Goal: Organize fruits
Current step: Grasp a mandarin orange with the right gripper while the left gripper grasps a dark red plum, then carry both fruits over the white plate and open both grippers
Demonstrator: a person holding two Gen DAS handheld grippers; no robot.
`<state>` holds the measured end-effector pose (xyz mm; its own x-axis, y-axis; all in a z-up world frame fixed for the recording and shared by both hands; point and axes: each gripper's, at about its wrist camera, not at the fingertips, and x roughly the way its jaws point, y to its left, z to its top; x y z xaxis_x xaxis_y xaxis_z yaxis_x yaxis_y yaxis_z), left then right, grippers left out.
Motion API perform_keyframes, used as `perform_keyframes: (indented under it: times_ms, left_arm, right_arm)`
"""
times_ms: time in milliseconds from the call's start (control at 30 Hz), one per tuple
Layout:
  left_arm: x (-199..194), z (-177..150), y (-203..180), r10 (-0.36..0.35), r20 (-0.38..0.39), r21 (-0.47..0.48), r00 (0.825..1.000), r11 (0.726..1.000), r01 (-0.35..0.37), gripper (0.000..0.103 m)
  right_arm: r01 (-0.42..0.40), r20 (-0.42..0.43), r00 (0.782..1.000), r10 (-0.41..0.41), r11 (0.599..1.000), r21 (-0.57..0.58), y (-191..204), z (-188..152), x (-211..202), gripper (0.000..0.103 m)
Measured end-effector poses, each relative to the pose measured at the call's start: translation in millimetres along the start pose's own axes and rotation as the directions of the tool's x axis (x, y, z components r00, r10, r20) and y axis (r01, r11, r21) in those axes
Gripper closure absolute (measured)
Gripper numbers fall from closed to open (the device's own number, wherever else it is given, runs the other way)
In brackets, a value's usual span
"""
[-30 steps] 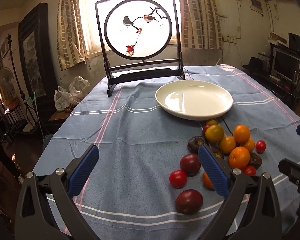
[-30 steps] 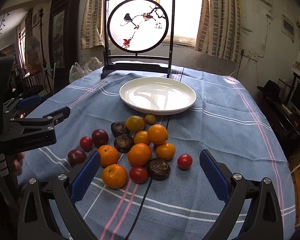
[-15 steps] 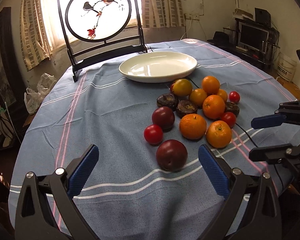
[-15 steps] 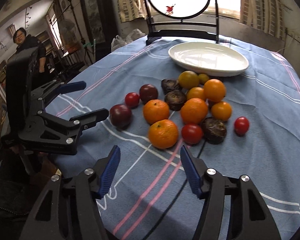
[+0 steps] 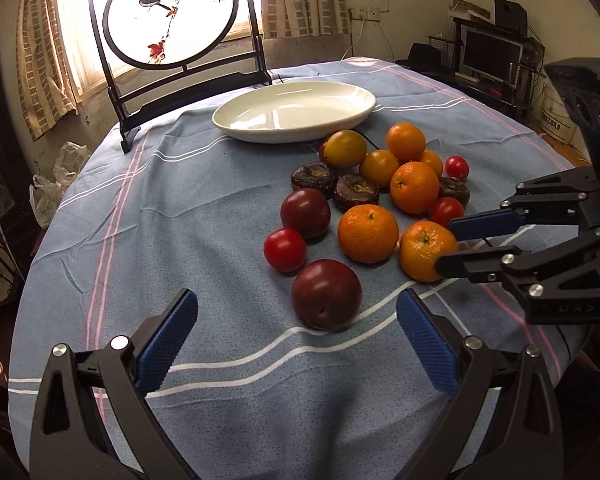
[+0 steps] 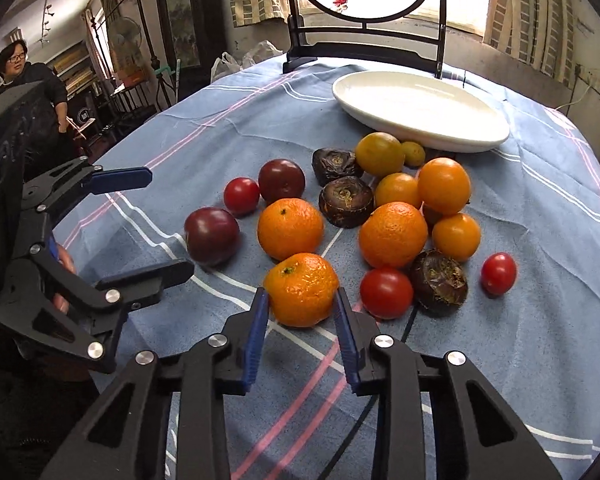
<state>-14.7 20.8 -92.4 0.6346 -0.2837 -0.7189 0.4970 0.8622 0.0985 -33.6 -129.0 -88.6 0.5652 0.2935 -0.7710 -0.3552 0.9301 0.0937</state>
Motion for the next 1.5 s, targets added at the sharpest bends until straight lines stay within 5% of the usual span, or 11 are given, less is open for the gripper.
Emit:
perform_keyframes:
  times_ms: [67,133,233,300,367,533,867,1200,1500]
  left_arm:
    - [8,4,-2,-0.007,-0.020,-0.011,1.000,1.000,0.006,0.007]
    - [18,6,-5,-0.024,-0.054,-0.013,0.998,1.000,0.024,0.024]
    - [36,7,-8,-0.038,-0.127,-0.034,0.991,0.999,0.034,0.035]
    - [40,5,-10,-0.037,-0.139,-0.039,0.990,0.999,0.032,0.035]
    - [39,6,-12,-0.038,-0.133,-0.034,0.990,0.999,0.034,0.035]
    - [44,10,-16,-0.032,-0.141,-0.031,0.990,0.999,0.028,0.037]
    - [42,11,-9,-0.041,-0.125,-0.065,0.991,0.997,0.033,0.062]
    - [22,24,-2,-0.058,-0.079,-0.080,0.995,0.995,0.052,0.063]
    - [13,114,4,-0.061,0.041,-0.038,0.997,0.997,0.062,0.063]
  right_arm:
    - [-0.018,0.006,1.000,0.018,1.000,0.022,-6,-1,-6,0.078]
    - [-0.029,0.012,1.000,0.029,0.999,0.023,-9,0,-12,0.088]
    - [-0.033,0.004,0.999,0.033,0.999,-0.005,-7,-3,-15,0.088]
    - [-0.017,0.005,1.000,0.017,1.000,-0.025,-4,-4,-15,0.085]
    - [-0.039,-0.007,0.999,0.039,0.999,-0.013,-4,-5,-14,0.062]
    - [-0.010,-0.036,0.999,0.010,1.000,-0.005,-7,-7,-7,0.062]
    - [-0.002,-0.028,1.000,0.002,1.000,-0.008,-4,0,14,0.061]
    - [-0.053,0.073,0.996,0.053,0.999,0.004,-20,13,-32,0.062]
    - [0.032,0.186,0.982,-0.034,0.999,0.014,-70,75,-61,0.061]
